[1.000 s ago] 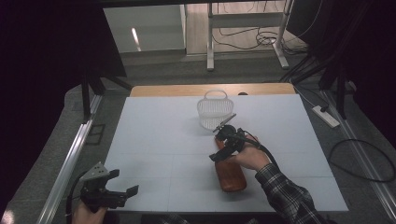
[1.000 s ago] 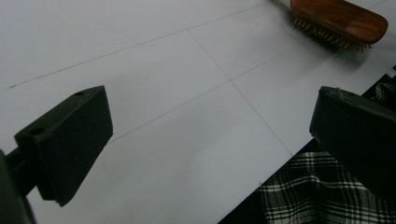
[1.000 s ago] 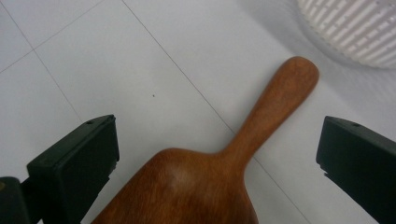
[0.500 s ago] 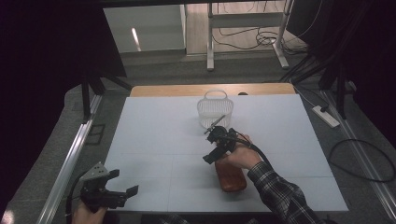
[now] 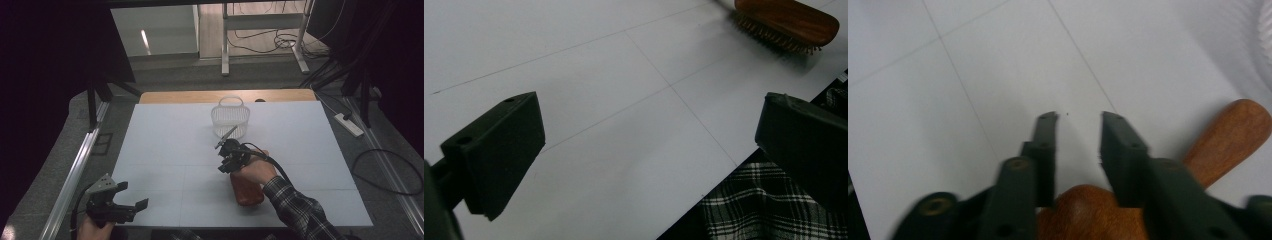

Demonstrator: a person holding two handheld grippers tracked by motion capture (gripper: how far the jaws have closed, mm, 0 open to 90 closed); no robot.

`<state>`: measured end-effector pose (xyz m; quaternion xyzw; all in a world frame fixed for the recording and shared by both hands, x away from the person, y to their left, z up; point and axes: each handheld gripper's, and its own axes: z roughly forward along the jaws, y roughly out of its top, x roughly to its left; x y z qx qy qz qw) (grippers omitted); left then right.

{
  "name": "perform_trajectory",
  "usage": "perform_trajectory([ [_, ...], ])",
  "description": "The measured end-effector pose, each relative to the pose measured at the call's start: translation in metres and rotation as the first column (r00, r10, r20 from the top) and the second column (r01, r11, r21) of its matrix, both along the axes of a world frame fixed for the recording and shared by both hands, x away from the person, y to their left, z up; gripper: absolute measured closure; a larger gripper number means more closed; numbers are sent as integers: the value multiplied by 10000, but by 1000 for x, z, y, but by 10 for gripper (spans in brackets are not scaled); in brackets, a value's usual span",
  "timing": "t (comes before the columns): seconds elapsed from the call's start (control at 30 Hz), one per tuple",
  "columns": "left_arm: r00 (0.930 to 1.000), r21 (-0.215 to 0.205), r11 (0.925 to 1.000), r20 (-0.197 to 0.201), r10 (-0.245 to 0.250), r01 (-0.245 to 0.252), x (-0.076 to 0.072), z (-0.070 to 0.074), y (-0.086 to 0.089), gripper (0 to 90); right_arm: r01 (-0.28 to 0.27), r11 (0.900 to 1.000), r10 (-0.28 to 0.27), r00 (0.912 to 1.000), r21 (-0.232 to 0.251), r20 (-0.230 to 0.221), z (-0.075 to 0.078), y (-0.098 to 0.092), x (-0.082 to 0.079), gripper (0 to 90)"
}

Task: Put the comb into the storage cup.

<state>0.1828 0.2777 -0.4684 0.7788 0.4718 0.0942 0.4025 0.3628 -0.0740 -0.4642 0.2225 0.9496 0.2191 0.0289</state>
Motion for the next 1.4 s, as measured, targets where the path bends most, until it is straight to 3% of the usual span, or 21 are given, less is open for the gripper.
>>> perform_trajectory([
  [0.1, 10000, 6, 10000, 0, 5, -5, 0, 0, 0, 5, -311, 9995, 311, 9994, 28, -180, -1, 1, -1, 890],
  [0.17, 10000, 12, 10000, 0, 12, -12, 0, 0, 0, 6, -449, 9990, 451, 9983, 68, -377, -2, 1, -2, 892],
  [0.4, 10000, 55, 10000, -16, 27, -27, 0, 0, -1, 7, -862, 9947, 827, 9947, -562, -618, -14, 2, -8, 892],
  [0.73, 10000, 108, 9999, -41, 64, -64, 1, 0, -1, 8, -1105, 9905, 1020, 9895, -813, -1021, -22, 0, -13, 892],
  [1.17, 10000, 122, 9999, -39, 73, -72, 0, 0, -1, 8, -742, 9944, 681, 9945, -757, -802, -22, -4, -7, 893],
  [1.4, 10000, 122, 9999, -42, 78, -77, 0, 0, -1, 9, -369, 9946, 316, 9980, -967, -552, -23, -8, 0, 893],
])
